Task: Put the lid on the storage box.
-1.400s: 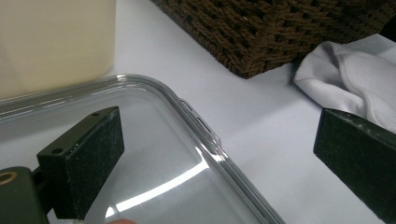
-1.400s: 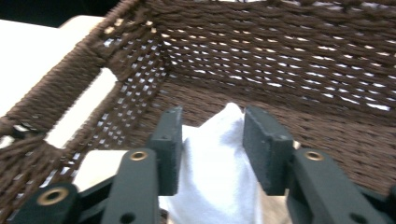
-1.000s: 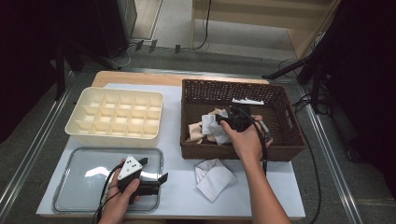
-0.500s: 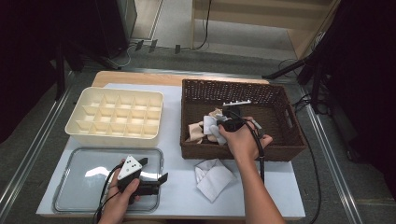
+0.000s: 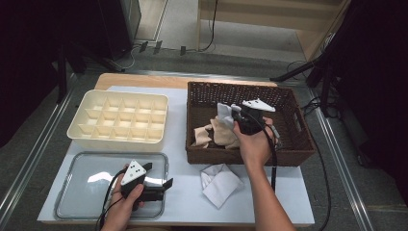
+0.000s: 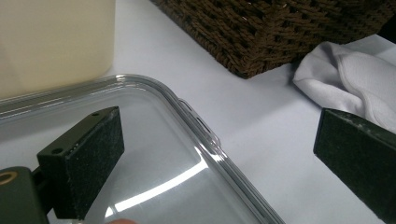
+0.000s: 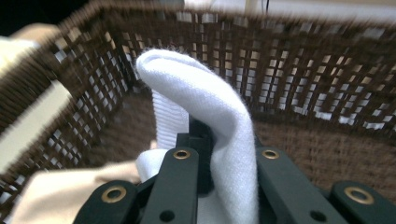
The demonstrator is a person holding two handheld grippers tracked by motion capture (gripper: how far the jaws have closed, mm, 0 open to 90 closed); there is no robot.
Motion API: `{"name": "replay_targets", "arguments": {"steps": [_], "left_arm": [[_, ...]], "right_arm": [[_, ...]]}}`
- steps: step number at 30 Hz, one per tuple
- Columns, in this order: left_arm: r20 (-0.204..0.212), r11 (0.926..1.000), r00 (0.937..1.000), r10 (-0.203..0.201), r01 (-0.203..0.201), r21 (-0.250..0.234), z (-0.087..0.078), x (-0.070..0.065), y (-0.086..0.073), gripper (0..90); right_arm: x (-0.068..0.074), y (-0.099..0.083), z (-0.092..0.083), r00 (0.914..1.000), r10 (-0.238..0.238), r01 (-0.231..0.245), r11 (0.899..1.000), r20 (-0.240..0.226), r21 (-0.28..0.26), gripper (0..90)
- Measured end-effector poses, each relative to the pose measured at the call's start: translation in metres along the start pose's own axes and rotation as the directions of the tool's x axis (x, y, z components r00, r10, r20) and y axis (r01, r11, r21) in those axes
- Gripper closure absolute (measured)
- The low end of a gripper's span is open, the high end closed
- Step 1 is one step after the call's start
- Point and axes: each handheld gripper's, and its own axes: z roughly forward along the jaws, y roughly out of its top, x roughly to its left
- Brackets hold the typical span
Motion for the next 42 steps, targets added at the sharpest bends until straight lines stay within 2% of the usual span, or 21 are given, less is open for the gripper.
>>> {"name": "replay_targets", "arguments": {"steps": [4, 9, 16, 19, 24, 28, 34, 42], "left_arm": [[-0.002, 1.0, 1.0, -0.005, 0.005, -0.006, 0.0, 0.0, 0.0, 2.4], [-0.008, 0.9986, 0.9994, -0.032, 0.032, -0.043, -0.004, 0.003, 0.001, 2.4], [-0.028, 0.9973, 0.9989, -0.038, 0.036, -0.064, -0.006, 0.002, 0.002, 2.4], [-0.025, 0.996, 0.9986, -0.046, 0.044, -0.078, -0.007, 0.003, 0.002, 2.4], [-0.025, 0.9937, 0.998, -0.058, 0.056, -0.098, -0.009, 0.003, 0.002, 2.4], [-0.033, 0.9908, 0.9972, -0.068, 0.064, -0.119, -0.01, 0.004, 0.002, 2.4], [-0.029, 0.9906, 0.9979, -0.059, 0.055, -0.125, -0.011, 0.003, 0.003, 2.4], [-0.01, 0.9889, 0.9983, -0.057, 0.055, -0.138, -0.012, 0.003, 0.003, 2.4]], "right_arm": [[0.002, 0.006, -0.015, 0.9999, 0.012, -0.013, 0.999, -0.007, -0.038, 84.4], [0.007, 0.007, -0.039, 0.9981, 0.054, -0.056, 0.996, -0.028, -0.074, 84.4], [0.014, 0.007, -0.075, 0.9957, 0.041, -0.052, 0.988, -0.083, -0.144, 84.3], [0.014, 0.005, -0.087, 0.9943, 0.045, -0.06, 0.987, -0.096, -0.151, 84.2], [0.01, -0.005, -0.11, 0.9883, 0.067, -0.089, 0.984, -0.137, -0.155, 84.2], [0.008, -0.016, -0.124, 0.9879, 0.063, -0.085, 0.985, -0.142, -0.152, 84.2], [0.008, -0.032, -0.142, 0.9883, 0.054, -0.076, 0.985, -0.143, -0.153, 84.2], [0.005, -0.054, -0.163, 0.9829, 0.082, -0.108, 0.982, -0.165, -0.154, 84.2]]}}
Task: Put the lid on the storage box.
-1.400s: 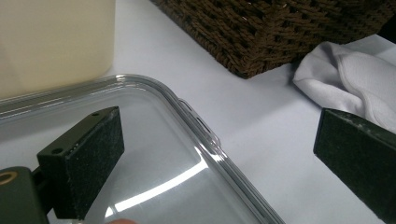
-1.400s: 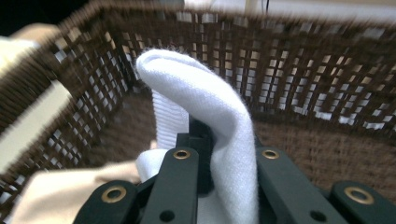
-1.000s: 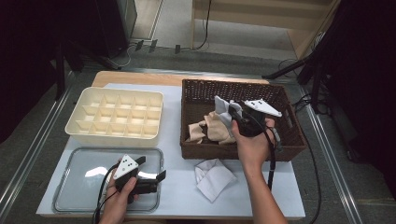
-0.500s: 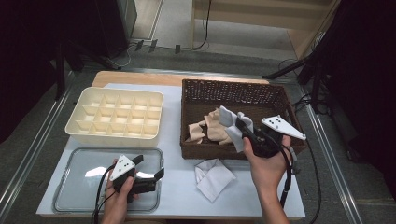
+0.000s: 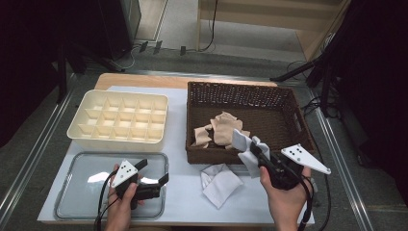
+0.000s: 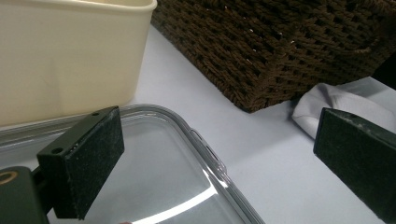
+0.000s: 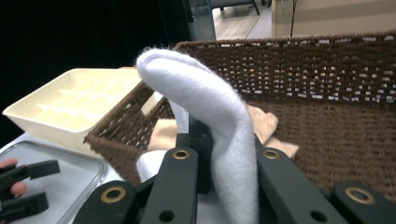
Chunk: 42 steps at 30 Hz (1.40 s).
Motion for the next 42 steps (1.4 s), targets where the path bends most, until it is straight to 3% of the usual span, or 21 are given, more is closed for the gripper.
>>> {"name": "replay_targets", "arguments": {"steps": [2, 9, 13, 18, 20, 25, 27, 29, 31, 34, 36, 42], "left_arm": [[-0.002, 1.0, 1.0, -0.004, 0.004, -0.007, 0.0, 0.0, 0.0, 2.4], [-0.021, 0.9997, 0.9997, 0.007, -0.008, -0.021, -0.001, -0.002, 0.0, 2.4], [-0.062, 0.9984, 0.9972, 0.042, -0.045, -0.036, -0.001, -0.005, 0.0, 2.5], [-0.102, 0.9987, 0.9939, 0.042, -0.044, -0.024, 0.001, -0.007, 0.0, 2.4], [-0.11, 0.9991, 0.9933, 0.035, -0.038, -0.021, 0.002, -0.007, 0.001, 2.4], [-0.107, 0.9995, 0.9941, 0.021, -0.023, -0.019, 0.0, -0.007, 0.006, 2.9], [-0.115, 0.9998, 0.9934, 0.008, -0.011, -0.019, -0.001, -0.008, 0.008, 8.5], [-0.114, 0.9996, 0.9933, 0.018, -0.021, -0.02, -0.001, -0.012, 0.01, 9.2], [-0.109, 0.9995, 0.9937, 0.027, -0.029, -0.015, -0.001, -0.015, 0.01, 9.2], [-0.093, 0.9996, 0.9952, 0.03, -0.03, 0.002, 0.002, -0.02, 0.01, 9.2], [-0.082, 0.9994, 0.996, 0.035, -0.035, 0.007, 0.002, -0.024, 0.011, 9.2], [-0.071, 0.9987, 0.9963, 0.049, -0.047, 0.018, 0.005, -0.035, 0.011, 9.2]], "right_arm": [[0.0, -0.005, -0.005, 0.9996, 0.023, -0.023, 1.0, -0.016, 0.008, 84.1], [-0.003, -0.03, -0.017, 0.9998, 0.02, -0.02, 0.999, -0.003, 0.035, 84.1], [-0.013, -0.044, -0.023, 0.9989, 0.044, -0.045, 0.998, 0.014, 0.043, 84.0], [-0.032, -0.065, -0.03, 0.9961, 0.06, -0.065, 0.995, 0.064, 0.075, 84.0], [-0.04, -0.072, -0.034, 0.9929, 0.072, -0.08, 0.994, 0.095, 0.078, 84.0], [-0.07, -0.091, -0.045, 0.9749, 0.149, -0.165, 0.982, 0.166, 0.091, 83.9], [-0.078, -0.099, -0.044, 0.97, 0.146, -0.17, 0.979, 0.194, 0.111, 83.2], [-0.084, -0.109, -0.037, 0.9678, 0.117, -0.148, 0.981, 0.223, 0.129, 77.3], [-0.087, -0.115, -0.03, 0.9728, 0.096, -0.126, 0.983, 0.211, 0.136, 65.7], [-0.086, -0.115, -0.028, 0.9756, 0.051, -0.071, 0.994, 0.214, 0.087, 50.5], [-0.084, -0.112, -0.03, 0.9818, 0.052, -0.062, 0.997, 0.183, 0.048, 46.6], [-0.075, -0.101, -0.039, 0.985, 0.02, -0.011, 0.998, 0.171, -0.055, 41.1]]}}
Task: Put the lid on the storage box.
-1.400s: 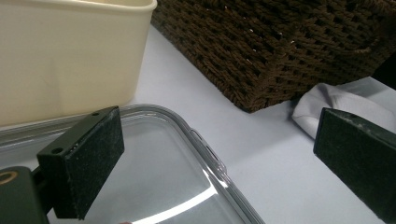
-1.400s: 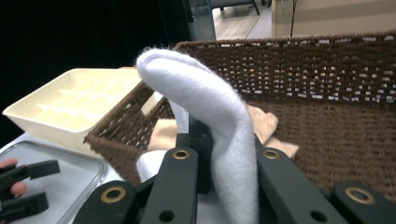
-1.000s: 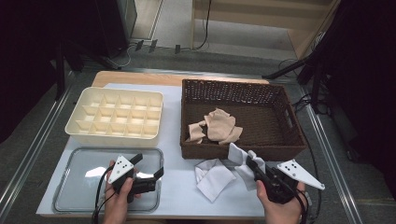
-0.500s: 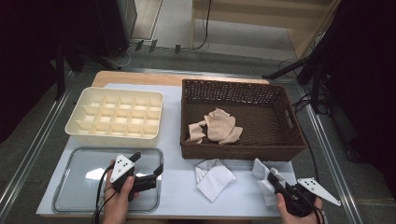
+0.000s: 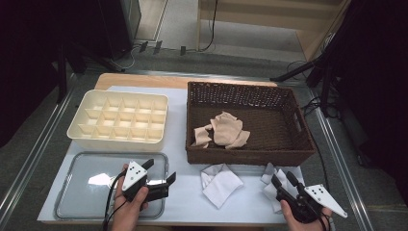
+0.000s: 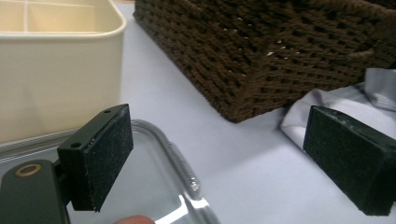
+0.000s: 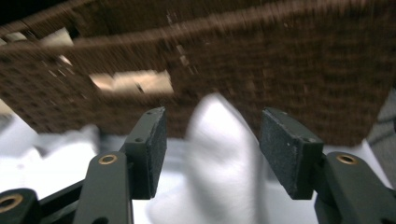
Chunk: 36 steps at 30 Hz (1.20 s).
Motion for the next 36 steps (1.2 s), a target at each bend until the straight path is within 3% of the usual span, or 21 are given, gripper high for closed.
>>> {"name": "replay_targets", "arguments": {"steps": [3, 5, 8, 11, 15, 19, 22, 25, 27, 29, 30, 32, 36], "left_arm": [[0.024, 1.0, 0.9997, 0.0, 0.0, 0.001, 0.001, -0.007, 0.0, 9.2], [0.015, 0.9999, 0.9999, 0.005, -0.006, 0.011, 0.002, -0.012, 0.0, 9.1], [0.027, 0.9996, 0.9996, 0.01, -0.011, 0.026, 0.004, -0.018, 0.0, 9.3], [0.053, 0.9997, 0.9986, 0.0, -0.002, 0.026, 0.006, -0.021, -0.001, 17.9], [0.079, 0.9996, 0.9967, 0.019, -0.021, 0.018, 0.006, -0.023, -0.002, 43.9], [0.132, 0.9992, 0.9912, 0.0, -0.005, 0.039, 0.007, -0.023, -0.003, 54.7], [0.135, 0.9987, 0.9909, -0.002, -0.004, 0.05, 0.008, -0.026, -0.004, 57.0], [0.154, 0.9987, 0.988, -0.015, 0.007, 0.051, 0.009, -0.03, -0.004, 60.8], [0.162, 0.9984, 0.9865, -0.018, 0.009, 0.055, 0.01, -0.031, -0.004, 61.8], [0.161, 0.9977, 0.9867, -0.019, 0.008, 0.068, 0.012, -0.032, -0.005, 62.3], [0.165, 0.9971, 0.9861, -0.02, 0.007, 0.076, 0.013, -0.033, -0.006, 62.5], [0.17, 0.9966, 0.9853, -0.021, 0.007, 0.082, 0.014, -0.035, -0.006, 62.5], [0.203, 0.9955, 0.9781, -0.047, 0.029, 0.09, 0.02, -0.043, -0.007, 62.4]], "right_arm": [[0.006, 0.007, -0.006, 0.9999, -0.016, 0.016, 0.999, 0.003, -0.049, 40.3], [0.011, 0.01, -0.009, 0.9995, -0.031, 0.031, 0.997, -0.003, -0.067, 41.1], [0.022, 0.012, -0.01, 0.9982, -0.034, 0.03, 0.997, -0.05, -0.067, 49.0], [0.044, 0.006, -0.005, 0.9889, -0.052, 0.049, 0.998, -0.139, -0.026, 53.5], [0.079, -0.016, 0.012, 0.9657, -0.11, 0.129, 0.99, -0.235, 0.064, 54.2], [0.105, -0.04, 0.026, 0.942, -0.133, 0.181, 0.974, -0.308, 0.134, 54.1], [0.12, -0.052, 0.033, 0.9259, -0.143, 0.212, 0.963, -0.35, 0.167, 51.8], [0.134, -0.061, 0.036, 0.9144, -0.201, 0.276, 0.944, -0.351, 0.178, 49.0], [0.14, -0.066, 0.038, 0.9092, -0.239, 0.316, 0.93, -0.341, 0.189, 55.2], [0.14, -0.07, 0.04, 0.9027, -0.293, 0.36, 0.915, -0.315, 0.181, 68.9], [0.14, -0.069, 0.04, 0.9053, -0.289, 0.356, 0.916, -0.311, 0.187, 76.1], [0.136, -0.063, 0.038, 0.9173, -0.248, 0.318, 0.927, -0.311, 0.197, 82.0], [0.124, -0.042, 0.026, 0.9405, -0.161, 0.208, 0.969, -0.299, 0.131, 83.2]]}}
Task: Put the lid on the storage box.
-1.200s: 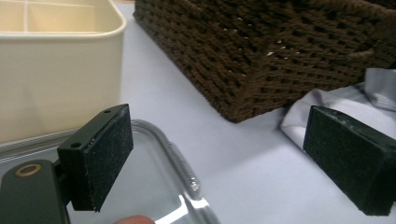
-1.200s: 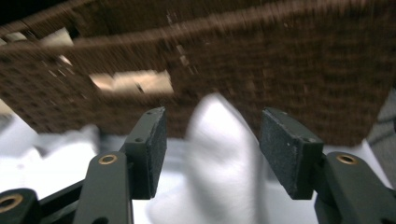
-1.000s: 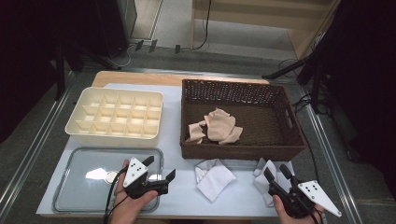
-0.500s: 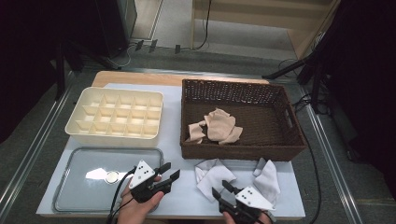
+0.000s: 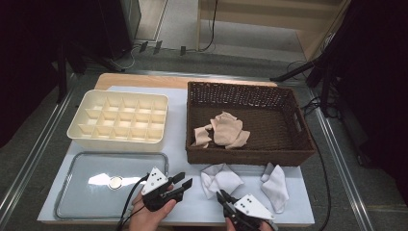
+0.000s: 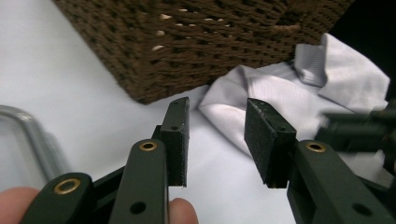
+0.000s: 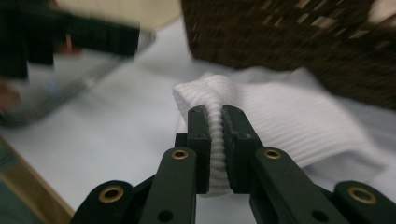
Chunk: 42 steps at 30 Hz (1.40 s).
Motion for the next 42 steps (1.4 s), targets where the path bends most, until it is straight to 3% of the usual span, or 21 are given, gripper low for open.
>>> {"name": "replay_targets", "arguments": {"steps": [4, 7, 9, 11, 13, 15, 16, 18, 20, 21, 23, 24, 26, 28, 33, 38, 41, 42], "left_arm": [[0.023, 0.9988, 0.9995, 0.022, -0.023, 0.043, 0.019, -0.014, -0.001, 60.3], [0.023, 0.9949, 0.9989, 0.042, -0.044, 0.091, 0.032, -0.022, -0.006, 52.2], [0.013, 0.993, 0.9993, 0.035, -0.036, 0.112, 0.038, -0.028, -0.009, 42.2], [-0.013, 0.9924, 0.9978, 0.065, -0.063, 0.106, 0.042, -0.037, -0.011, 31.7], [-0.075, 0.9884, 0.9912, 0.109, -0.1, 0.114, 0.047, -0.045, -0.013, 27.4], [-0.136, 0.9804, 0.978, 0.158, -0.139, 0.14, 0.052, -0.049, -0.016, 29.7], [-0.149, 0.9764, 0.9739, 0.171, -0.148, 0.157, 0.055, -0.05, -0.018, 34.2], [-0.178, 0.9615, 0.9545, 0.239, -0.208, 0.18, 0.057, -0.053, -0.017, 48.4], [-0.165, 0.9647, 0.9627, 0.215, -0.183, 0.189, 0.054, -0.051, -0.015, 65.6], [-0.152, 0.9611, 0.9632, 0.222, -0.189, 0.201, 0.052, -0.049, -0.014, 73.2], [-0.137, 0.9621, 0.9682, 0.21, -0.179, 0.205, 0.045, -0.044, -0.011, 85.0], [-0.122, 0.9649, 0.9736, 0.193, -0.166, 0.204, 0.041, -0.04, -0.008, 86.9], [-0.112, 0.9635, 0.9751, 0.191, -0.165, 0.211, 0.03, -0.031, -0.003, 88.1], [-0.098, 0.9705, 0.983, 0.155, -0.133, 0.201, 0.018, -0.022, 0.002, 88.2], [-0.048, 0.9724, 0.9941, 0.097, -0.084, 0.217, -0.009, -0.007, 0.006, 88.4], [-0.033, 0.9646, 0.9948, 0.096, -0.085, 0.25, -0.014, 0.0, 0.003, 88.6], [-0.075, 0.9549, 0.9786, 0.191, -0.168, 0.245, -0.003, -0.002, -0.003, 82.6], [-0.085, 0.9568, 0.9774, 0.194, -0.169, 0.237, -0.001, -0.002, -0.003, 76.8]], "right_arm": [[-0.015, 0.013, -0.017, 0.9946, 0.098, -0.101, 0.989, -0.034, -0.109, 82.8], [-0.022, 0.016, -0.021, 0.9932, 0.115, -0.116, 0.985, -0.023, -0.125, 82.7], [-0.026, 0.018, -0.024, 0.9908, 0.134, -0.135, 0.981, -0.02, -0.142, 82.7], [-0.028, 0.02, -0.026, 0.9909, 0.134, -0.135, 0.979, -0.014, -0.151, 82.5], [-0.03, 0.022, -0.028, 0.9905, 0.137, -0.137, 0.977, -0.014, -0.162, 82.5], [-0.032, 0.024, -0.029, 0.9901, 0.14, -0.14, 0.976, -0.01, -0.168, 82.5], [-0.033, 0.024, -0.03, 0.9896, 0.143, -0.143, 0.975, -0.011, -0.169, 82.5], [-0.035, 0.024, -0.031, 0.9891, 0.147, -0.146, 0.974, -0.007, -0.172, 82.4], [-0.037, 0.024, -0.032, 0.9868, 0.162, -0.161, 0.971, -0.008, -0.175, 82.5], [-0.038, 0.025, -0.033, 0.9853, 0.171, -0.17, 0.969, -0.01, -0.18, 82.5], [-0.04, 0.027, -0.037, 0.9804, 0.196, -0.196, 0.963, -0.023, -0.185, 82.8], [-0.04, 0.028, -0.039, 0.9784, 0.205, -0.207, 0.961, -0.027, -0.185, 82.9], [-0.042, 0.03, -0.044, 0.9759, 0.217, -0.218, 0.956, -0.028, -0.198, 83.0], [-0.044, 0.031, -0.05, 0.9733, 0.228, -0.228, 0.951, -0.025, -0.209, 83.0], [-0.051, 0.032, -0.059, 0.9649, 0.261, -0.248, 0.947, 0.034, -0.206, 83.5], [-0.063, 0.027, -0.063, 0.9425, 0.314, -0.296, 0.943, 0.115, -0.153, 84.3], [-0.067, 0.017, -0.054, 0.9371, 0.323, -0.307, 0.943, 0.133, -0.125, 84.2], [-0.068, 0.011, -0.047, 0.9378, 0.313, -0.3, 0.948, 0.149, -0.107, 84.1]]}}
